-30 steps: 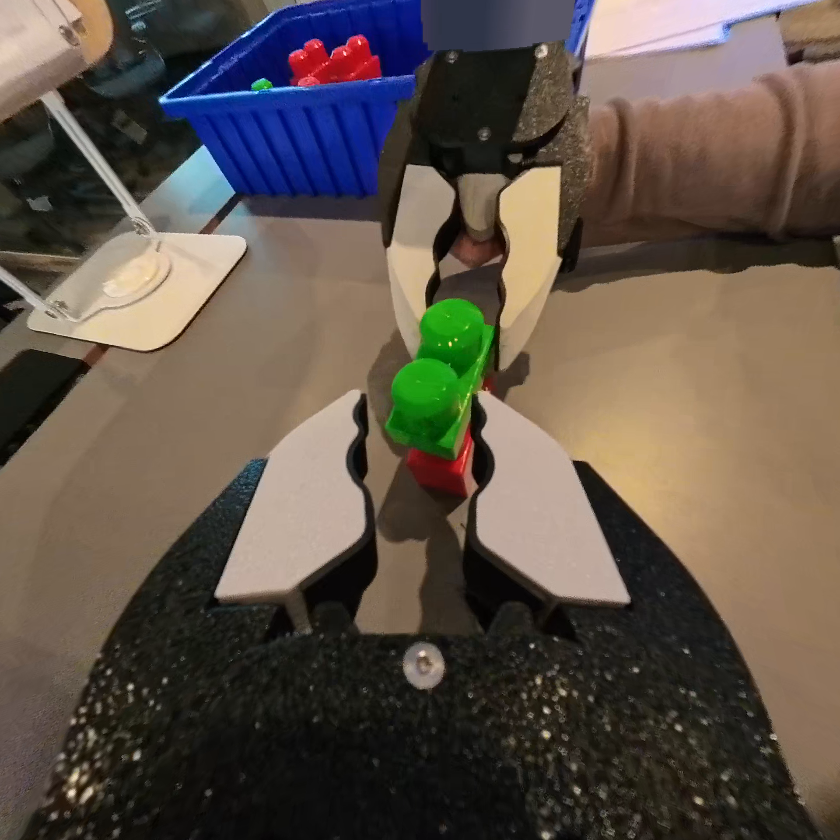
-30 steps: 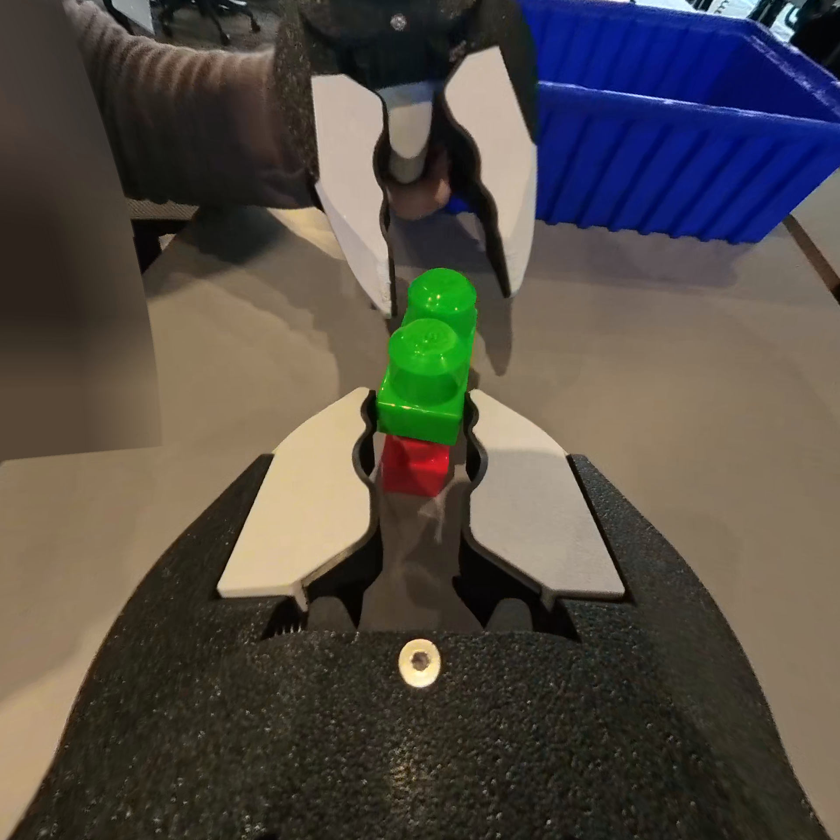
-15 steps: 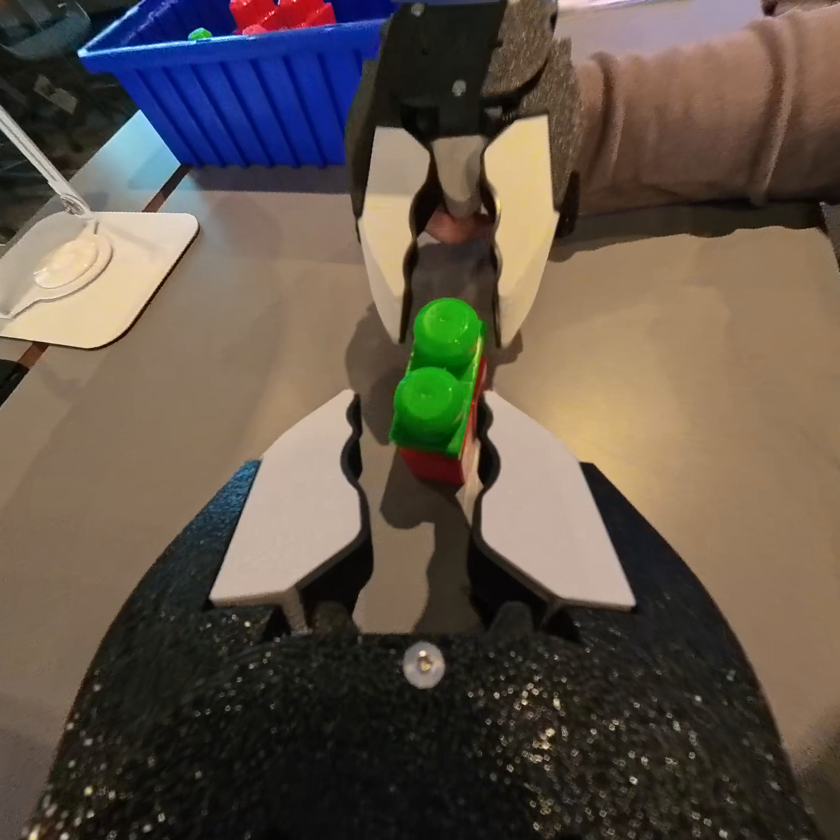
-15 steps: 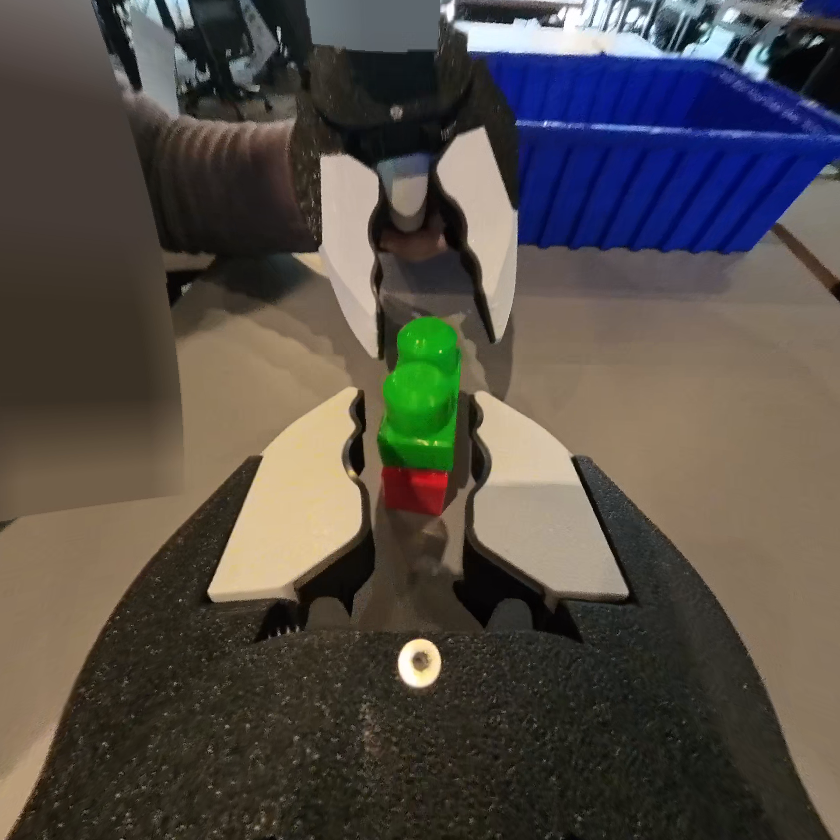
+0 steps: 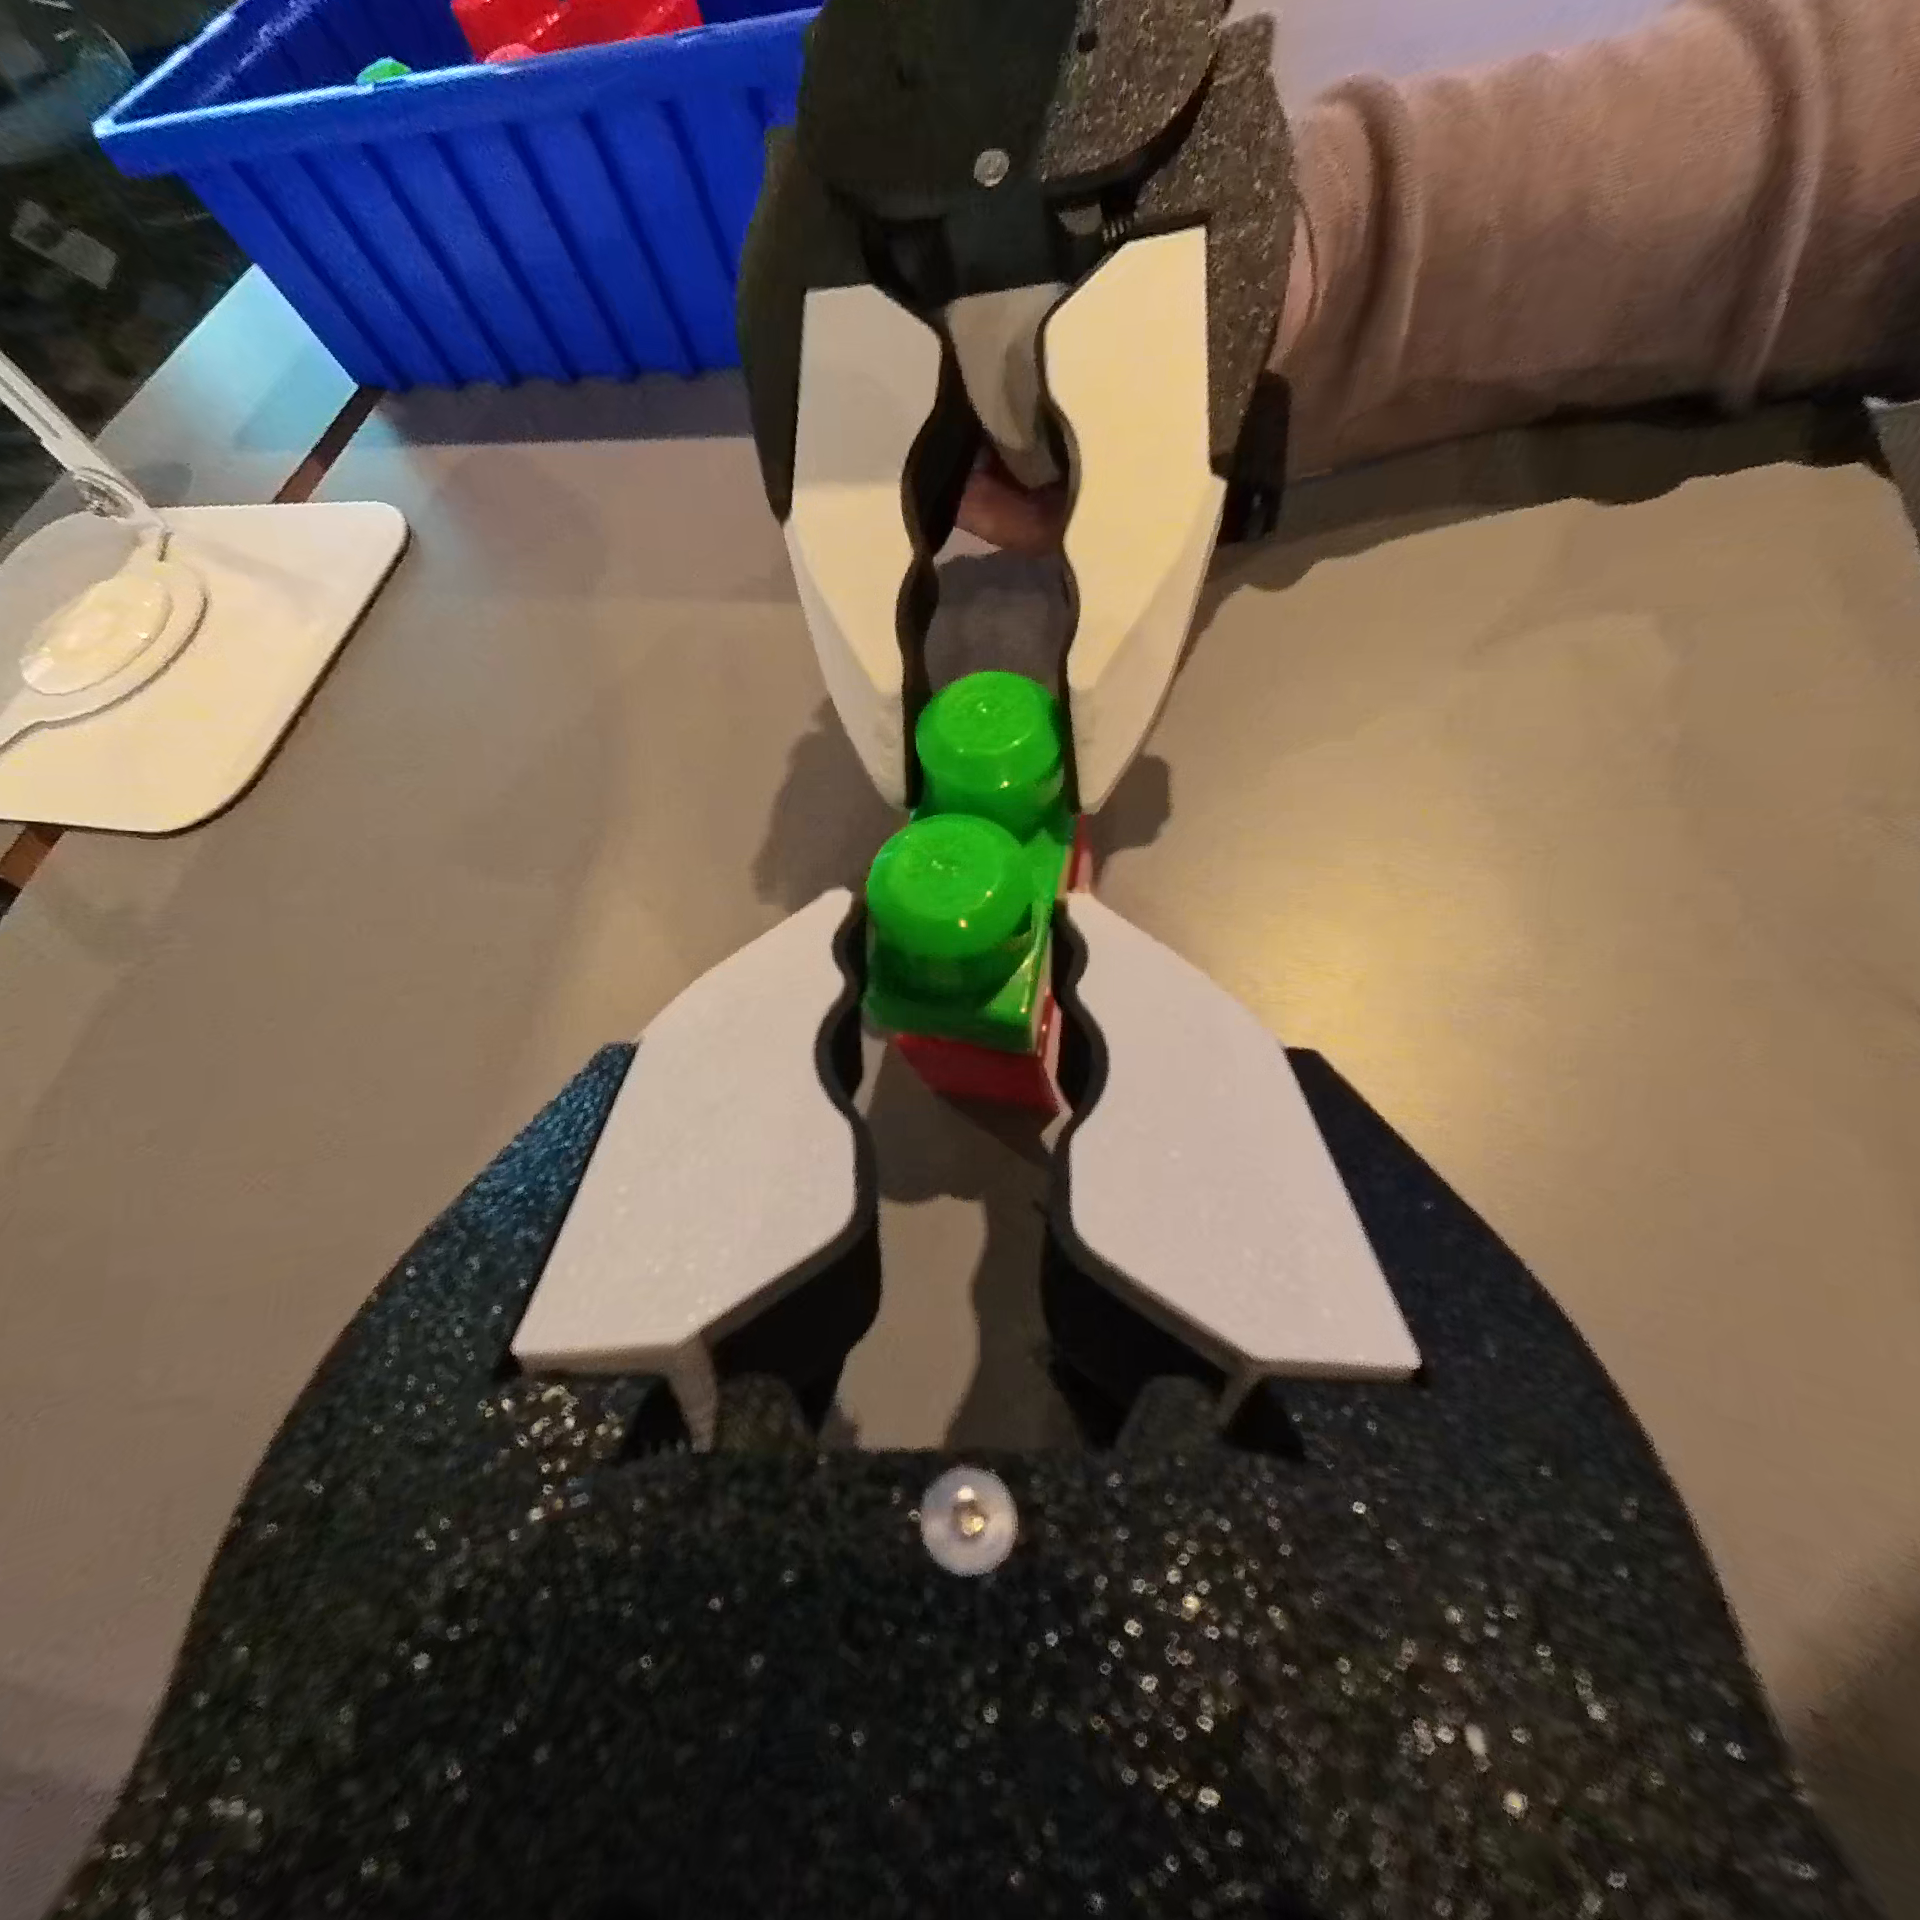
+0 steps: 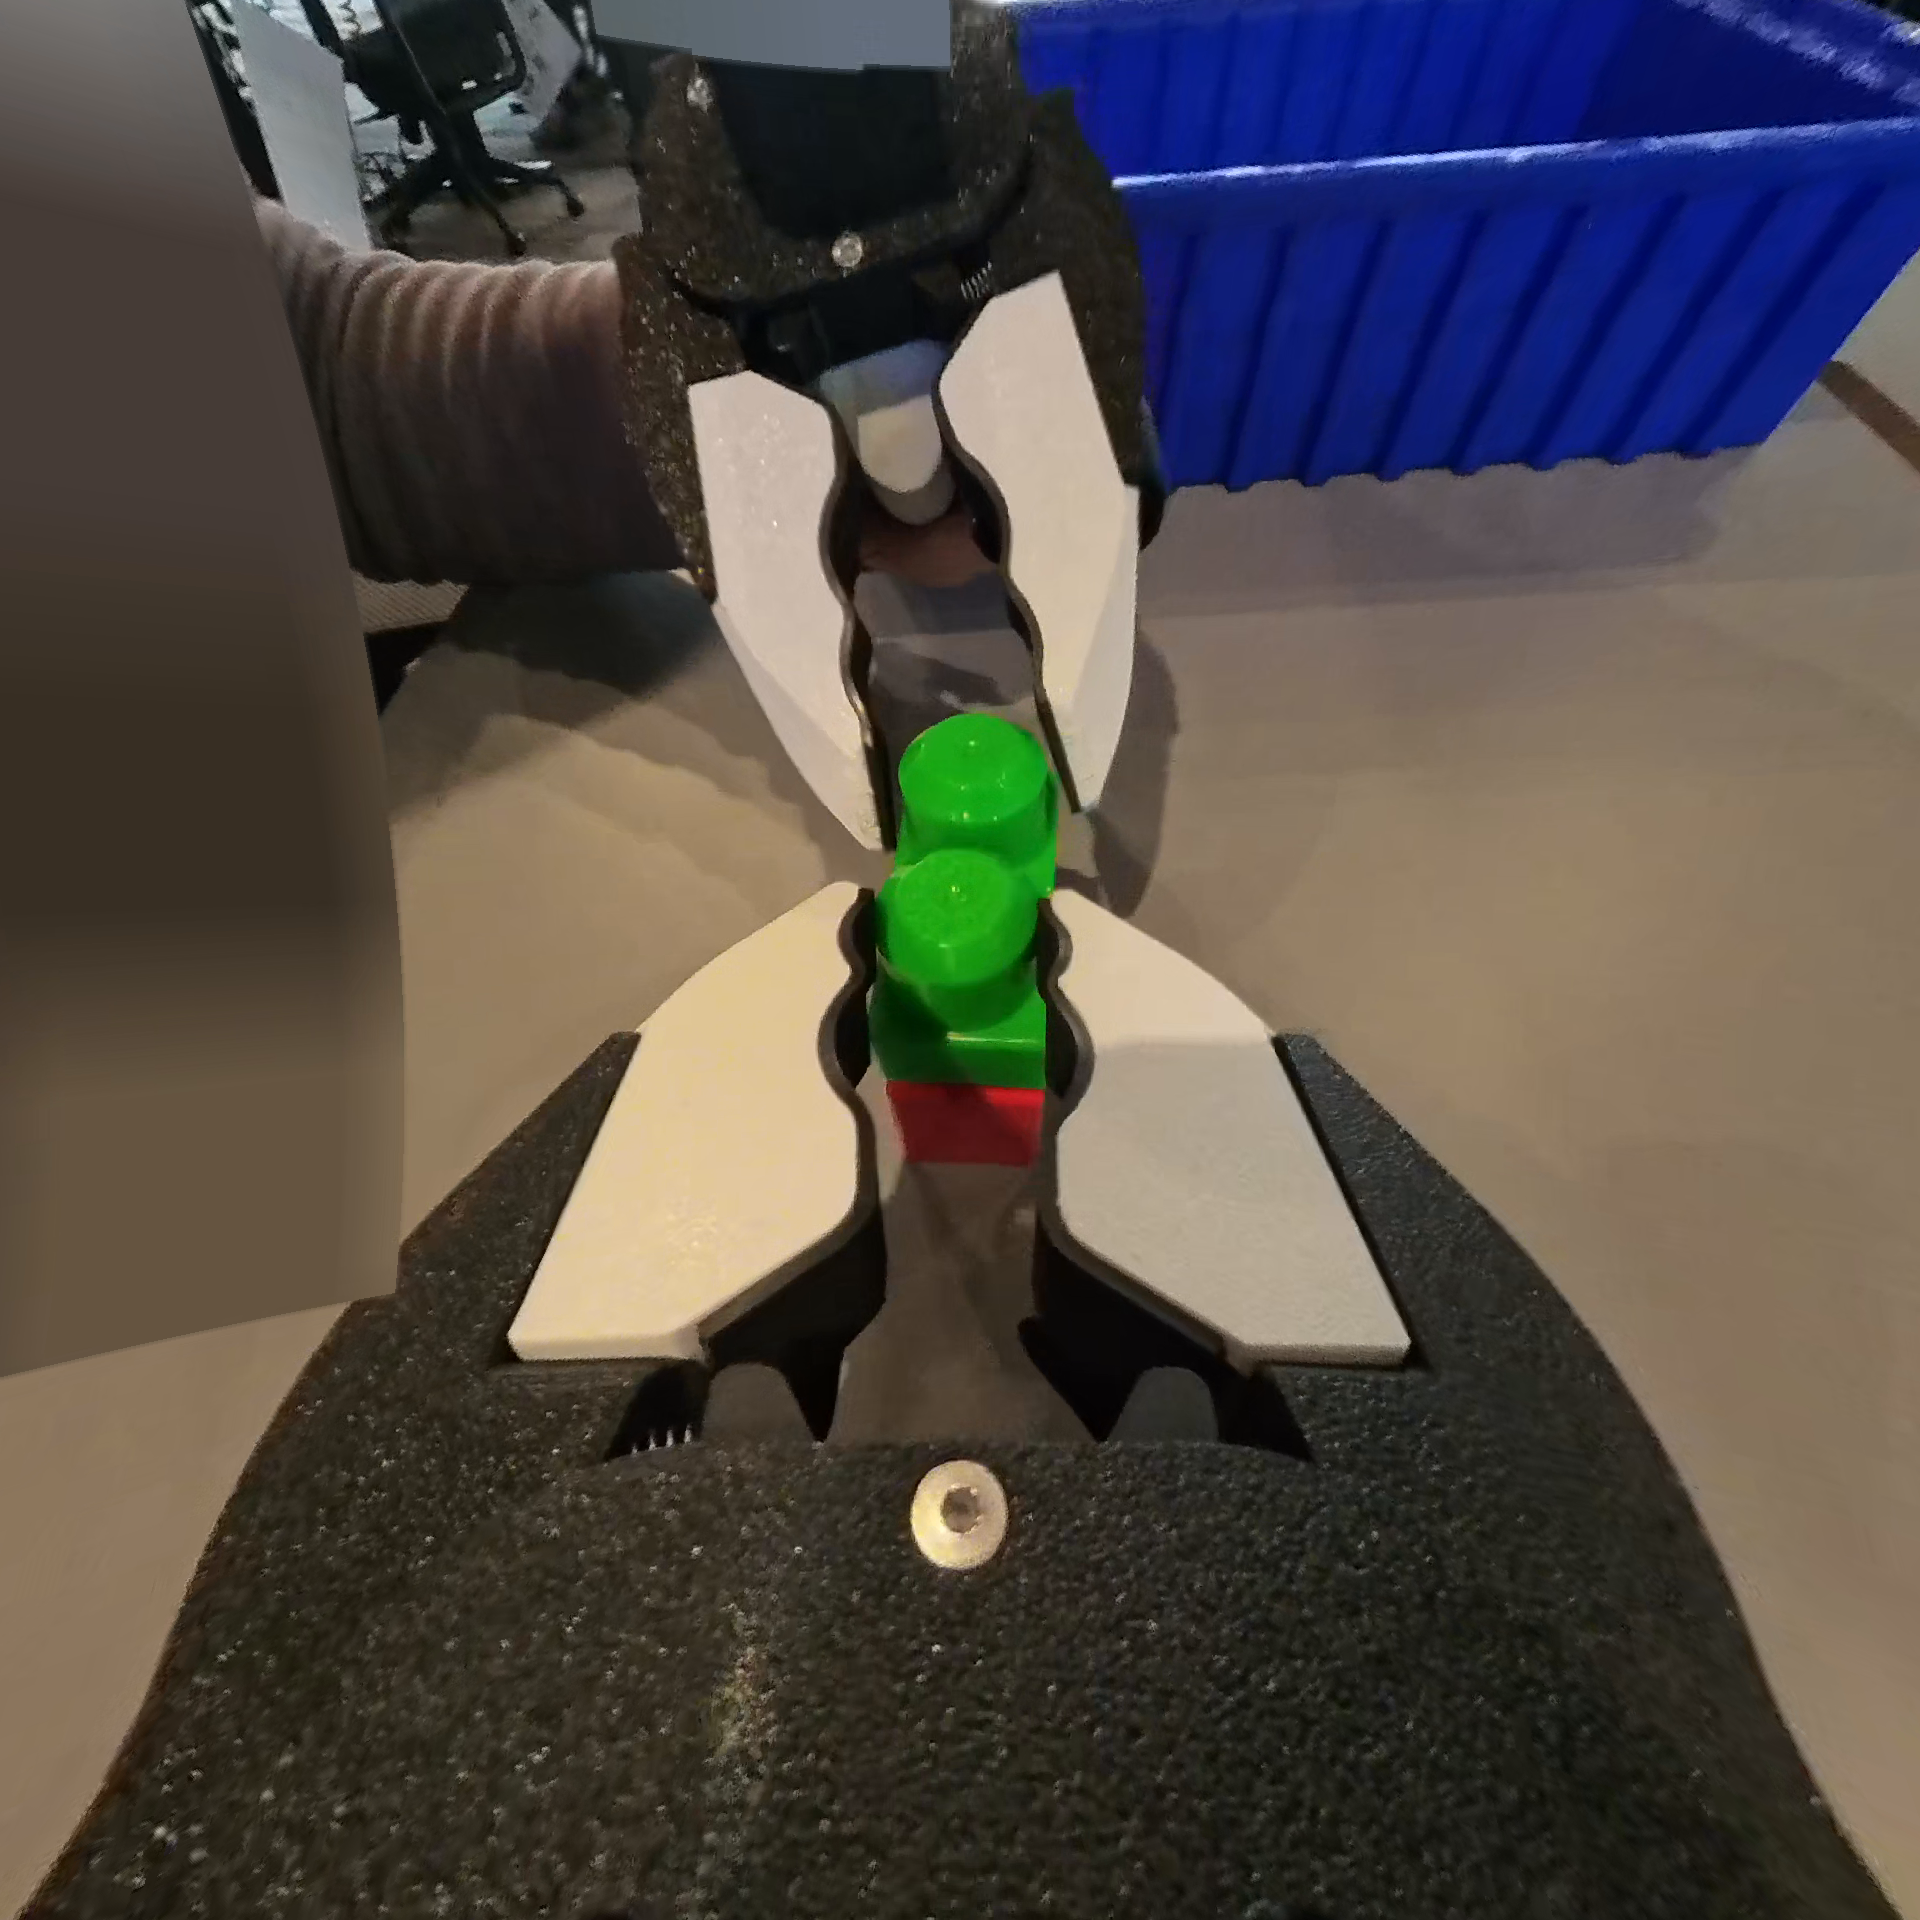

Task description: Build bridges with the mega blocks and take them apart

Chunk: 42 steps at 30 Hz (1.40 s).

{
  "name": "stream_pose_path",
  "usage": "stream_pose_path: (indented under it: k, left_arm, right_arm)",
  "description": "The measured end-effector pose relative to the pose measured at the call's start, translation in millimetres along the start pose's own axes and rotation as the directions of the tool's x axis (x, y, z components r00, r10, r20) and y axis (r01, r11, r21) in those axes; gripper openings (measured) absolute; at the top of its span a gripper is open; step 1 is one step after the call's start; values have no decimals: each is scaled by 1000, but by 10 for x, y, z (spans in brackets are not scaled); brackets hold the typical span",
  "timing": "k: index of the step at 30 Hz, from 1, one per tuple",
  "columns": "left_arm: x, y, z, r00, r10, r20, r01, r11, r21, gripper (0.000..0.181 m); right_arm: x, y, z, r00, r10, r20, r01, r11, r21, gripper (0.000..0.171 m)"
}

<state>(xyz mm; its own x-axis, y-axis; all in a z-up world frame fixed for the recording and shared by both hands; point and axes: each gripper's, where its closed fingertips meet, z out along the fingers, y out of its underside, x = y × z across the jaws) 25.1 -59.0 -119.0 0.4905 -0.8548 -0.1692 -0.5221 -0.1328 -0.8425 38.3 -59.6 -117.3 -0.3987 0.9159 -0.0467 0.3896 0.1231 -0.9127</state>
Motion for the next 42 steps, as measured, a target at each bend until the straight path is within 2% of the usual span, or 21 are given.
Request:
stream_pose_path:
  k: [3,5,12,21,33,37,38,39,40,42]
  left_arm:
    - [27,-71,-13,999,1,-32,0,999,33,36]
    - [-6,-72,-13,999,-11,-32,12,1000,25,29]
    - [-6,-44,-9,993,-102,-64,105,994,37,28]
    - [10,9,-2,997,-68,-39,69,997,26,28]
    - [20,4,3,998,-56,-15,56,997,58,28]
    - [55,-24,-1,999,-7,35,4,997,73,28]
    - [57,-33,-6,997,17,80,-23,997,73,29]
    - [51,-32,-20,992,37,118,-45,997,66,32]
    - [56,-10,-37,991,45,126,-51,998,48,39]
    - [47,82,-62,994,5,106,-5,1000,3,47]
  right_arm:
    - [-7,10,0,999,19,42,-18,1000,-18,29]
    - [-6,17,-1,998,29,60,-27,999,-40,30]
    - [-1,49,6,992,58,108,-42,989,-141,29]
    - [-4,88,15,996,2,84,21,961,-276,29]
    - [-12,79,28,1000,-15,14,17,984,-179,29]
    - [-46,57,32,993,-114,-40,110,991,-78,31]
    - [-56,45,33,992,-112,-57,110,993,-41,41]
    - [-46,35,35,994,-81,-76,80,997,-10,60]
    - [-26,53,31,995,-50,-89,50,999,-6,69]
    - [-3,111,14,995,-31,-99,30,999,-18,65]
